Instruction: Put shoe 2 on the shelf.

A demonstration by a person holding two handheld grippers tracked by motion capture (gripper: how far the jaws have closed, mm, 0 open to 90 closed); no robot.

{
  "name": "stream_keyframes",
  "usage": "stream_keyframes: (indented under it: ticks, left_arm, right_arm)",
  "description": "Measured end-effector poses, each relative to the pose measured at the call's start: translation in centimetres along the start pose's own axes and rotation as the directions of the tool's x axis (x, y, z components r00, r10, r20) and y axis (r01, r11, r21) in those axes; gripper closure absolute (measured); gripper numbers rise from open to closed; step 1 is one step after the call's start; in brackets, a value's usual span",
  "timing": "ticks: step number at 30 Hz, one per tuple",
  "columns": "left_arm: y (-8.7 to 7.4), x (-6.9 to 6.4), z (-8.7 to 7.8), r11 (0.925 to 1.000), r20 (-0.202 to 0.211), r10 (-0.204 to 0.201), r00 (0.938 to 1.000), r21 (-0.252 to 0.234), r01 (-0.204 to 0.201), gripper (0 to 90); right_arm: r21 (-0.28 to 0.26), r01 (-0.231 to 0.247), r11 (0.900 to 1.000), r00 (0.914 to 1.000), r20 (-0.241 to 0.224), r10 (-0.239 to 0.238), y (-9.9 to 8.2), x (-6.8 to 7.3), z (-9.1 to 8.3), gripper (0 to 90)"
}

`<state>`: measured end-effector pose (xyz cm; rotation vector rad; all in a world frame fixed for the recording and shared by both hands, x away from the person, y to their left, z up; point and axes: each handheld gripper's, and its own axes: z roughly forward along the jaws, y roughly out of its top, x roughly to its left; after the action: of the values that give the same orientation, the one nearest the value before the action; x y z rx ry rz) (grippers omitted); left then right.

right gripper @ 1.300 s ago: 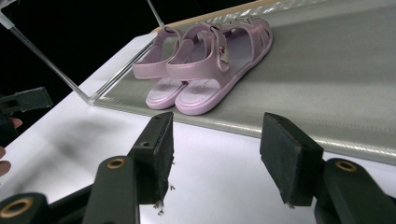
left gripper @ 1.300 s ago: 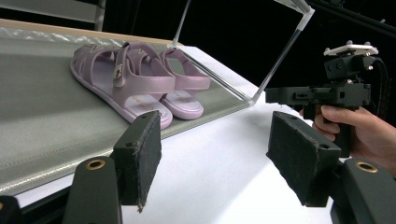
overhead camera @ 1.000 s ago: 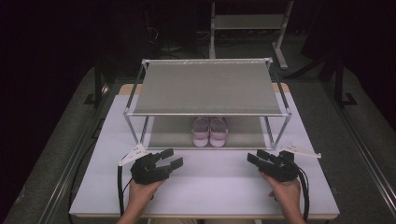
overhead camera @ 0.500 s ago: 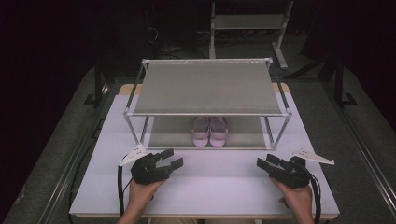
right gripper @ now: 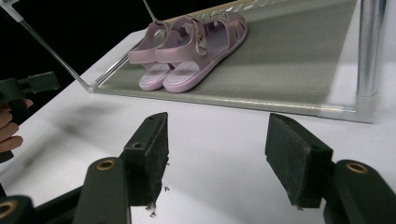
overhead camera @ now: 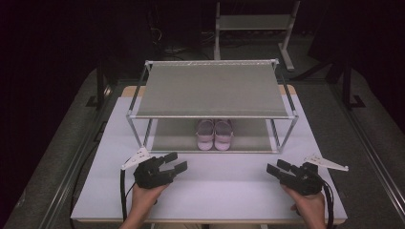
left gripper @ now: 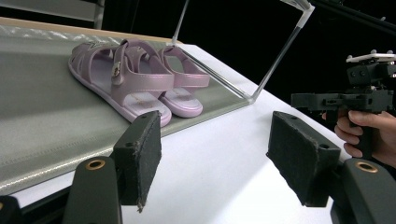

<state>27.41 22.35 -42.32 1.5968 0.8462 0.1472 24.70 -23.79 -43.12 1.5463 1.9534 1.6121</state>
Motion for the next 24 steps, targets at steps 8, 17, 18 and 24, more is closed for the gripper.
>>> stream_keyframes:
  ticks: [8, 17, 18, 24]
  left_arm:
    - [0.0, 0.0, 0.1, 1.0000, 0.003, 0.000, 1.0000, -0.001, 0.000, 34.5]
    - [0.1, 0.1, 0.1, 1.0000, 0.003, -0.003, 1.0000, -0.004, 0.003, 34.5]
    - [0.1, 0.1, 0.1, 1.0000, 0.003, -0.003, 1.0000, -0.003, 0.003, 34.5]
    - [0.1, 0.1, 0.2, 1.0000, 0.005, 0.000, 1.0000, 0.001, 0.000, 34.5]
  right_arm:
    - [0.003, 0.009, 1.0000, 1.0000, 0.002, -0.009, -0.1, 0.0, -0.5, 38.3]
    - [0.009, 0.009, 0.9999, 0.9999, 0.015, -0.009, -0.4, -0.4, -1.7, 37.9]
    - [0.007, 0.010, 0.9999, 0.9998, 0.015, -0.010, -0.5, -0.4, -1.8, 37.8]
    - [0.000, 0.002, 1.0000, 0.9997, 0.022, -0.002, -0.8, -0.8, -2.9, 37.6]
